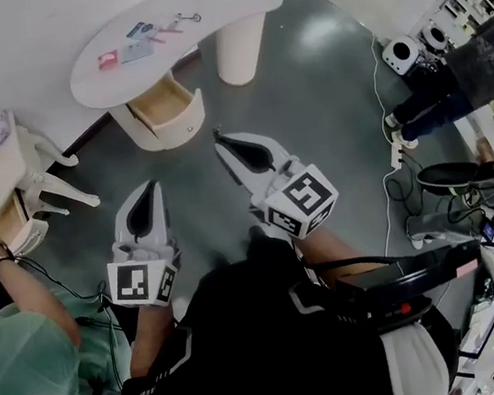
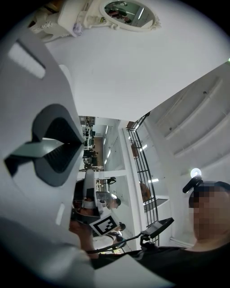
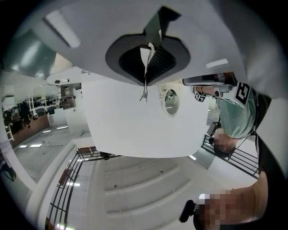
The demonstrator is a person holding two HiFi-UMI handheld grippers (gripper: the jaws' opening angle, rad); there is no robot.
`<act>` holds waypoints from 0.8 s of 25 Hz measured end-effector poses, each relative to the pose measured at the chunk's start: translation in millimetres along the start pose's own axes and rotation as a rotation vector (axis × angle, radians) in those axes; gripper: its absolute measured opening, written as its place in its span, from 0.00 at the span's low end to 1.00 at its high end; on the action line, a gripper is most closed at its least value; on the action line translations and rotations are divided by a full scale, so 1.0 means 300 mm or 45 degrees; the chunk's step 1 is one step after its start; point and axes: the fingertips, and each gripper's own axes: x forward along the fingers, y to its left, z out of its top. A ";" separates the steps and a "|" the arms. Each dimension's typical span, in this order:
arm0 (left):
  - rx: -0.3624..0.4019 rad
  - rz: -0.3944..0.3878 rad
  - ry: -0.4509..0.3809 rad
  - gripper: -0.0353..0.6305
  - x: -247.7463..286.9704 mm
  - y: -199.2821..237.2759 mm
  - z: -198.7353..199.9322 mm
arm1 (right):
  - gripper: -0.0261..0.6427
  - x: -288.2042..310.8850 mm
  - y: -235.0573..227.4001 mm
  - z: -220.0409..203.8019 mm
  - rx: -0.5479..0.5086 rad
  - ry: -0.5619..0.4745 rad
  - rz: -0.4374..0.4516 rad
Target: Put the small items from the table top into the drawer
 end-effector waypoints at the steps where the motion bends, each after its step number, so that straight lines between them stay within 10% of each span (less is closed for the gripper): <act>1: -0.008 0.006 0.004 0.05 0.018 0.015 -0.008 | 0.06 0.014 -0.018 0.000 0.005 -0.005 0.001; 20: 0.015 0.167 -0.010 0.05 0.493 0.216 0.035 | 0.06 0.330 -0.428 0.052 0.047 -0.048 0.176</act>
